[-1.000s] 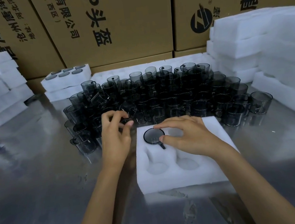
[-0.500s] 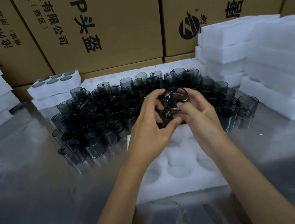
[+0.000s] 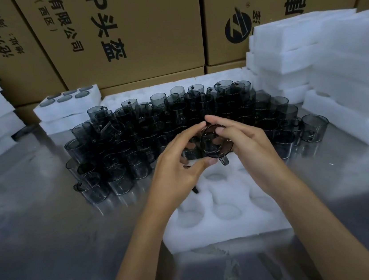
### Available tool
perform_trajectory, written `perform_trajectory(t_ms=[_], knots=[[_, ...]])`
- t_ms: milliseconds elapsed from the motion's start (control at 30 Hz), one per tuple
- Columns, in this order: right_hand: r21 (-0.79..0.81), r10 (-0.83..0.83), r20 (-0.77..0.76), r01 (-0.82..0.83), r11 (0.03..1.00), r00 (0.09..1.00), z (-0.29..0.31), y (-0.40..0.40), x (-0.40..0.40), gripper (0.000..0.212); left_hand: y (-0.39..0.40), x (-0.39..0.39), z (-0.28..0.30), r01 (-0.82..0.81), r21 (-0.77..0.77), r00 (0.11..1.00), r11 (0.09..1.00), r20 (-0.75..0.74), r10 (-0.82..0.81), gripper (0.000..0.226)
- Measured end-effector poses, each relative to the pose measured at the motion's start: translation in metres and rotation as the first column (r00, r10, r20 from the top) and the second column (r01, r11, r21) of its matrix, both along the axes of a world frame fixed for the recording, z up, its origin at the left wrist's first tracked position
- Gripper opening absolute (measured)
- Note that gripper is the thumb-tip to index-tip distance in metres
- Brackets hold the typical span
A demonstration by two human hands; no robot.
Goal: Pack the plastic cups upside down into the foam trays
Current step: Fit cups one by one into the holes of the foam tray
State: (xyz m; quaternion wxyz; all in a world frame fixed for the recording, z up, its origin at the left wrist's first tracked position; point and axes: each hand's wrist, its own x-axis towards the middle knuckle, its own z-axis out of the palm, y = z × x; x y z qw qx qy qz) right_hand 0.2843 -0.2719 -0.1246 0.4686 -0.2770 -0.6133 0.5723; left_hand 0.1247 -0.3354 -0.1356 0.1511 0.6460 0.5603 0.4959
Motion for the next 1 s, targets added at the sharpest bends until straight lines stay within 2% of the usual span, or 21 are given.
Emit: perform_trajectory(t_ms=[100,233,400,500,567,700,867,1000], knots=[[-0.021,0.034,0.051,-0.033,0.999,0.998,0.004,0.002,0.004,0.037,-0.001,-0.003,0.003,0.005,-0.039,1.000,0.999,0.031,-0.004,0.063],[0.025,0.058,0.248,-0.066,0.998,0.967,0.003,0.008,0.012,0.027,-0.003,-0.013,0.004,0.054,-0.157,0.994,0.986,0.098,-0.039,0.049],[0.078,-0.026,0.423,-0.008,0.997,0.906,-0.005,0.015,0.017,0.030,-0.002,-0.009,-0.001,-0.103,-0.315,0.989,0.943,-0.133,0.063,0.048],[0.087,-0.047,0.438,0.010,0.996,0.898,-0.008,0.018,0.018,0.022,0.001,-0.009,-0.004,-0.108,-0.260,0.972,0.960,-0.228,0.047,0.067],[0.093,-0.069,0.415,0.033,0.995,0.907,-0.009,0.018,0.018,0.021,0.002,-0.009,-0.004,-0.099,-0.252,0.971,0.963,-0.234,0.039,0.076],[0.149,-0.114,0.398,0.059,0.987,0.910,-0.009,0.018,0.019,0.019,0.002,-0.008,-0.007,-0.080,-0.266,0.976,0.961,-0.216,0.021,0.077],[0.122,-0.024,0.424,-0.031,0.992,0.905,-0.011,0.022,0.025,0.016,0.001,-0.011,-0.007,-0.074,-0.298,0.977,0.952,-0.213,0.009,0.059],[0.180,0.004,0.488,-0.105,0.978,0.873,-0.012,0.025,0.028,0.021,0.001,-0.010,-0.007,-0.109,-0.339,0.959,0.934,-0.282,0.010,0.075]])
